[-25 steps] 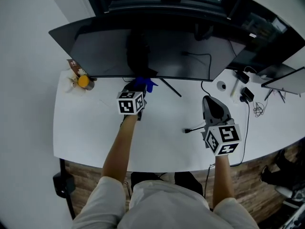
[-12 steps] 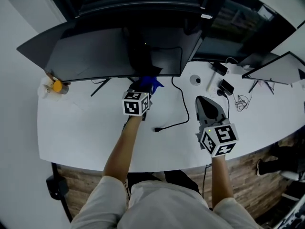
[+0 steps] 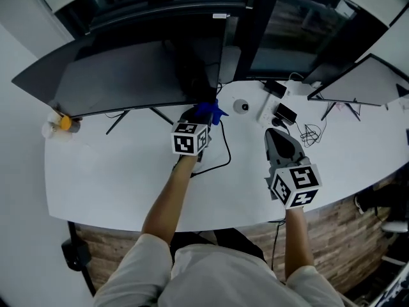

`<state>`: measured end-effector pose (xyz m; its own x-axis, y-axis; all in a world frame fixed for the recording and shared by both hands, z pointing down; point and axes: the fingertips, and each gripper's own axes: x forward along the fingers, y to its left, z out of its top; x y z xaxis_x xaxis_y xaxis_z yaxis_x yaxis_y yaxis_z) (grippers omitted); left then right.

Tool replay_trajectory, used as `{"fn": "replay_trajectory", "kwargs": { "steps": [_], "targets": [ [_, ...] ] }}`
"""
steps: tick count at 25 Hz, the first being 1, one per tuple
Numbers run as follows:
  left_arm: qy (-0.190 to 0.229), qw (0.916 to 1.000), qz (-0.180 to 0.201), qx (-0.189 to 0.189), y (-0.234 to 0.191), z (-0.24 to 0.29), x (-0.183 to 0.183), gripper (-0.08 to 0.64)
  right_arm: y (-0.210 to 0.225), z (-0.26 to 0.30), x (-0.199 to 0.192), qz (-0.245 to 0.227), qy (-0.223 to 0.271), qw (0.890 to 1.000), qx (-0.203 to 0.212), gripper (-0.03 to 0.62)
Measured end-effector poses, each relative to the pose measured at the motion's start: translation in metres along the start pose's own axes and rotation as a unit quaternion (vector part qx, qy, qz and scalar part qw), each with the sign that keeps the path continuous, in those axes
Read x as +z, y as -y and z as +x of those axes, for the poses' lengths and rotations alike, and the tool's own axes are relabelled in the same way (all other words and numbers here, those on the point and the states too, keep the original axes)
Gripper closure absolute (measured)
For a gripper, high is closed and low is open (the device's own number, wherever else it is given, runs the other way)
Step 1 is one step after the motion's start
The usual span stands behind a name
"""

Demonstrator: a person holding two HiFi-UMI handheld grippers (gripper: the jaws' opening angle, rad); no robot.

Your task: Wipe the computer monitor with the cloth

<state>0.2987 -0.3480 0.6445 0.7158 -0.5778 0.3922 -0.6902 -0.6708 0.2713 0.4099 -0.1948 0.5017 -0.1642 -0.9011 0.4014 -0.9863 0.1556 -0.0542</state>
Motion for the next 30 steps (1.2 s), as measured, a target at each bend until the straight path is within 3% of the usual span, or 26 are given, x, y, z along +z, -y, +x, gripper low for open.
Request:
{"fn": "replay_trajectory", "kwargs": {
  "steps": [7, 14, 21, 30],
  "targets": [
    [-0.003, 0.9999, 0.007, 0.010, 0.024, 0.016, 0.006, 0.462, 0.026, -0.013, -0.005, 0.009, 0.003, 1.000, -0.011, 0.578],
    [0.034, 0.9993, 0.010, 0.013, 0.036, 0.016, 0.026, 0.468, 0.041, -0.015, -0.006, 0.019, 0.006, 1.000, -0.014, 0.578],
    [0.098, 0.9951, -0.002, 0.011, 0.049, 0.003, 0.069, 0.471, 0.044, -0.014, 0.006, 0.019, 0.015, 1.000, -0.010, 0.578],
    [0.155, 0.9872, 0.037, 0.011, 0.075, -0.031, 0.150, 0.469, 0.040, -0.025, 0.050, 0.009, 0.046, 0.999, -0.002, 0.578]
  ]
}}
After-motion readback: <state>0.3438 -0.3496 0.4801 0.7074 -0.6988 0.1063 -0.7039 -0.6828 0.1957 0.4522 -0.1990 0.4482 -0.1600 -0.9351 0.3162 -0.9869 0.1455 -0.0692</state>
